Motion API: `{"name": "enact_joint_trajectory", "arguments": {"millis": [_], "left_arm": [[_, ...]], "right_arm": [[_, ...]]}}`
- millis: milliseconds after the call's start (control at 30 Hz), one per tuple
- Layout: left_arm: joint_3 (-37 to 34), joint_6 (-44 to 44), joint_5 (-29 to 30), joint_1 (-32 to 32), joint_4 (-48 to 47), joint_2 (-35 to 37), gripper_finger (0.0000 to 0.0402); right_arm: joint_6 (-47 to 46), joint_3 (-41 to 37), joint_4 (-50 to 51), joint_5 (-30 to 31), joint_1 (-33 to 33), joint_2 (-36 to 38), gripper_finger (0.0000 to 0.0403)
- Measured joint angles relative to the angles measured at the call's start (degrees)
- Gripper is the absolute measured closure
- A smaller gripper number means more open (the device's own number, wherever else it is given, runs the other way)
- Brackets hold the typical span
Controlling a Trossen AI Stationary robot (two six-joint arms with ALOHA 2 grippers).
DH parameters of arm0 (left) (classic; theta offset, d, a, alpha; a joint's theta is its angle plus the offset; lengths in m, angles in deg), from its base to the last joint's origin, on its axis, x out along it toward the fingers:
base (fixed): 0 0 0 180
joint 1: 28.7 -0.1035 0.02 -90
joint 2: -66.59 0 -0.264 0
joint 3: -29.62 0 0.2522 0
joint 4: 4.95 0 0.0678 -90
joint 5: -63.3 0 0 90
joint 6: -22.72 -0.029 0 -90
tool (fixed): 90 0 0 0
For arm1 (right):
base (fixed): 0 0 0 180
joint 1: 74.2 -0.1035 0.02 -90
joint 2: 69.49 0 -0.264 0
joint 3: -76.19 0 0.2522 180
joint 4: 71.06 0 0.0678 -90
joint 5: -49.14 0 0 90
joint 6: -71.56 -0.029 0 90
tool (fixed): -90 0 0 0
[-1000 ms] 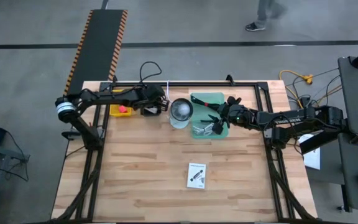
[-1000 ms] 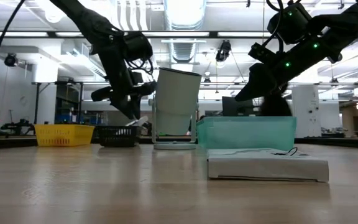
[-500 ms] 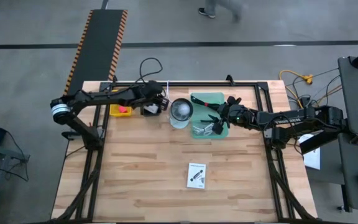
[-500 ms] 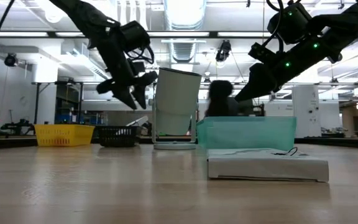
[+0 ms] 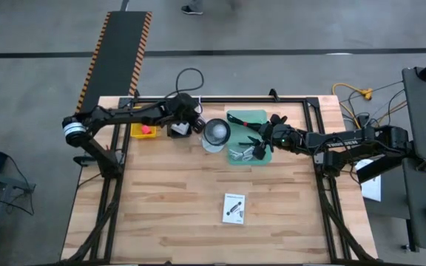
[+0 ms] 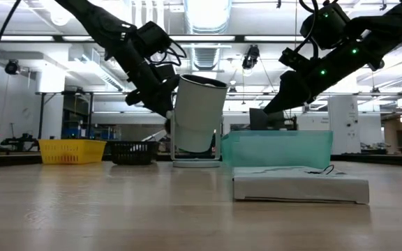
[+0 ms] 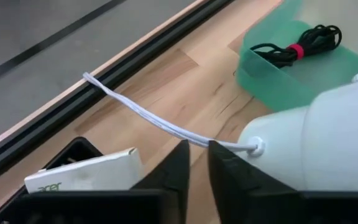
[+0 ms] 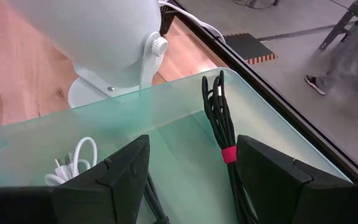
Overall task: Pick and place items into bin
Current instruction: Put the card reader box into the black bin
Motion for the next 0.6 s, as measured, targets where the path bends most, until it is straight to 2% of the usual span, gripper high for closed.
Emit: {"name": "enact_joint_trajectory", "arguments": {"millis": [133,600], "left_arm": [[0.00,0.04,0.00,-0.72,0.55,0.00,0.0397],[-0.09,0.20,-0.09,-3.11,0.12,-3.87,0.0401]], "right_arm": [[0.00,0.00,-0.02,-0.01,0.00,0.00,0.0177],[0.00,0.00,-0.04,-0.01,0.00,0.00,0.0177]]}}
